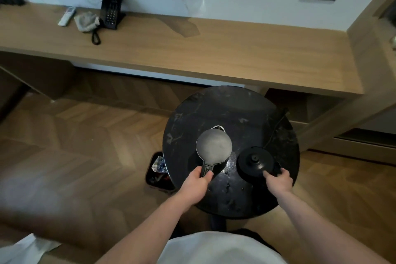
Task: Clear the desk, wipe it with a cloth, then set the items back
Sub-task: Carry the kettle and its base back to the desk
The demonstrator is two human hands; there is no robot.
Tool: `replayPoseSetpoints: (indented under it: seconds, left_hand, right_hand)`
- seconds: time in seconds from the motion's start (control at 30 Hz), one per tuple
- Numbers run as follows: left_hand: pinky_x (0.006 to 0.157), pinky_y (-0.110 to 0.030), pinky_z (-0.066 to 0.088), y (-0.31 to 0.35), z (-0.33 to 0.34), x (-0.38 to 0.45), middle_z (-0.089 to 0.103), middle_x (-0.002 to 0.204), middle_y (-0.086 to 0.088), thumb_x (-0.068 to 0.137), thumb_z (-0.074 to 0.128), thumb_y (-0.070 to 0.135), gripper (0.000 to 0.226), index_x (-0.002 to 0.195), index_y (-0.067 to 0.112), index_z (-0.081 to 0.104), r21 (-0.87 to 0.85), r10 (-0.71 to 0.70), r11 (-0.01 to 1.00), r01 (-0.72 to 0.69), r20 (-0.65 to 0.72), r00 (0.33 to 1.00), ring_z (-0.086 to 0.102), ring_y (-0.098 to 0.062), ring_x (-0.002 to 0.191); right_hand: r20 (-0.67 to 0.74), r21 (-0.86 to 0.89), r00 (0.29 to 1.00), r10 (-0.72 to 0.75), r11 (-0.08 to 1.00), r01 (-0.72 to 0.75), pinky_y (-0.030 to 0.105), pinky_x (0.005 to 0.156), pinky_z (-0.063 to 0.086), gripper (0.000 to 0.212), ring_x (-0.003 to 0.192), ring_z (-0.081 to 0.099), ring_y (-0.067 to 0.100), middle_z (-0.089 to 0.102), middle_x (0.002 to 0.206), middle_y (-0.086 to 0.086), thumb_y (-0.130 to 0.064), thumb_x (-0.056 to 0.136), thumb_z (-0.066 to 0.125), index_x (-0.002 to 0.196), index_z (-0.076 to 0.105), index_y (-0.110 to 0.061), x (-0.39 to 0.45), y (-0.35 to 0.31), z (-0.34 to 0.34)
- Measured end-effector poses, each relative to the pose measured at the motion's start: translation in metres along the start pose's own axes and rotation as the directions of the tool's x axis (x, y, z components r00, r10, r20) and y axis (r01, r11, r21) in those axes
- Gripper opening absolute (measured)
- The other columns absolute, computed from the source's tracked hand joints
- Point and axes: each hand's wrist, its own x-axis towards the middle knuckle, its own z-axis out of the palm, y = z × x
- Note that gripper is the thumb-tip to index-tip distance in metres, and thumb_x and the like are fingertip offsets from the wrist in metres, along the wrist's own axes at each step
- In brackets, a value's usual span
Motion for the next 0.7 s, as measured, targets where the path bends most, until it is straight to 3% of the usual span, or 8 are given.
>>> replayPoseSetpoints:
  seconds: [0.1, 0.17, 0.27, 0.37, 0.47, 0.53, 0.6, 0.7]
  left_hand:
    - [0.106, -0.045, 0.052, -0.002, 0.008, 0.000, 0.072, 0.108, 0.006, 0.098, 0.055, 0.040, 0.015, 0.106, 0.029, 0.063, -0.066, 0.008, 0.998, -0.012, -0.058, 0.998, 0.066, -0.013, 0.107]
    - [0.107, -0.045, 0.052, 0.004, 0.011, -0.008, 0.066, 0.108, -0.001, 0.106, 0.052, 0.030, 0.012, 0.109, 0.022, 0.060, -0.196, -0.003, 0.980, -0.017, -0.101, 0.995, 0.063, -0.016, 0.111]
    - [0.109, -0.049, 0.051, 0.005, 0.007, -0.024, 0.058, 0.109, -0.003, 0.110, 0.047, 0.022, 0.017, 0.120, 0.013, 0.056, -0.373, -0.011, 0.926, -0.049, -0.158, 0.987, 0.058, -0.017, 0.112]
    - [0.106, -0.054, 0.052, -0.003, -0.011, -0.047, 0.057, 0.105, -0.004, 0.110, 0.047, 0.021, 0.016, 0.114, 0.011, 0.058, -0.447, 0.020, 0.885, -0.132, -0.246, 0.969, 0.059, -0.020, 0.110]
    - [0.103, -0.054, 0.054, -0.012, -0.037, -0.069, 0.057, 0.100, -0.004, 0.110, 0.046, 0.022, 0.029, 0.132, 0.007, 0.057, -0.455, 0.038, 0.867, -0.203, -0.345, 0.938, 0.060, -0.025, 0.112]
    - [0.100, -0.054, 0.056, -0.012, -0.056, -0.086, 0.054, 0.095, -0.006, 0.110, 0.045, 0.023, 0.026, 0.126, 0.006, 0.058, -0.428, 0.071, 0.866, -0.258, -0.407, 0.911, 0.059, -0.026, 0.108]
    - [0.093, -0.050, 0.058, -0.013, -0.077, -0.103, 0.053, 0.093, -0.006, 0.110, 0.044, 0.022, 0.022, 0.109, 0.007, 0.061, -0.416, 0.085, 0.858, -0.300, -0.462, 0.883, 0.058, -0.024, 0.105]
    - [0.083, -0.043, 0.058, -0.015, -0.107, -0.128, 0.057, 0.092, -0.006, 0.110, 0.044, 0.020, 0.027, 0.106, -0.002, 0.059, -0.391, 0.116, 0.841, -0.374, -0.546, 0.830, 0.059, -0.025, 0.105]
  right_hand:
    - [0.141, 0.110, 0.990, 0.023, 0.993, -0.039, 0.049, 0.095, 0.059, 0.066, 0.101, 0.069, 0.029, 0.068, 0.110, 0.010, -0.037, 0.097, 0.072, 0.151, 0.042, -0.013, 0.003, -0.002, -0.005]
    - [0.251, 0.167, 0.967, 0.038, 0.982, -0.082, 0.046, 0.091, 0.061, 0.071, 0.100, 0.072, 0.027, 0.067, 0.114, 0.009, -0.033, 0.100, 0.068, 0.158, 0.033, -0.013, -0.003, -0.006, -0.008]
    - [0.302, 0.252, 0.953, 0.034, 0.961, -0.115, 0.046, 0.089, 0.061, 0.070, 0.101, 0.073, 0.030, 0.069, 0.115, 0.014, -0.027, 0.104, 0.062, 0.162, 0.025, -0.013, -0.010, -0.013, -0.012]
    - [0.346, 0.303, 0.938, 0.000, 0.947, -0.111, 0.046, 0.087, 0.060, 0.070, 0.102, 0.073, 0.032, 0.062, 0.131, 0.016, -0.020, 0.106, 0.059, 0.164, 0.020, -0.016, -0.016, -0.021, -0.010]
    - [0.391, 0.264, 0.919, -0.051, 0.963, -0.058, 0.044, 0.084, 0.061, 0.069, 0.098, 0.074, 0.032, 0.057, 0.142, 0.020, -0.018, 0.105, 0.060, 0.163, 0.023, -0.017, -0.035, -0.034, -0.007]
    - [0.436, 0.260, 0.893, -0.110, 0.966, -0.008, 0.045, 0.089, 0.059, 0.052, 0.096, 0.074, 0.032, 0.064, 0.132, 0.020, -0.015, 0.106, 0.058, 0.154, 0.038, -0.014, -0.056, -0.046, -0.003]
    - [0.503, 0.256, 0.840, -0.202, 0.963, 0.079, 0.046, 0.091, 0.058, 0.023, 0.086, 0.076, 0.027, 0.075, 0.110, 0.017, -0.014, 0.107, 0.056, 0.129, 0.057, -0.005, -0.081, -0.062, 0.003]
    - [0.557, 0.246, 0.739, -0.379, 0.925, 0.289, 0.045, 0.086, 0.059, 0.013, 0.071, 0.073, 0.015, 0.076, 0.086, 0.008, -0.012, 0.107, 0.054, 0.105, 0.066, -0.006, -0.123, -0.091, 0.016]
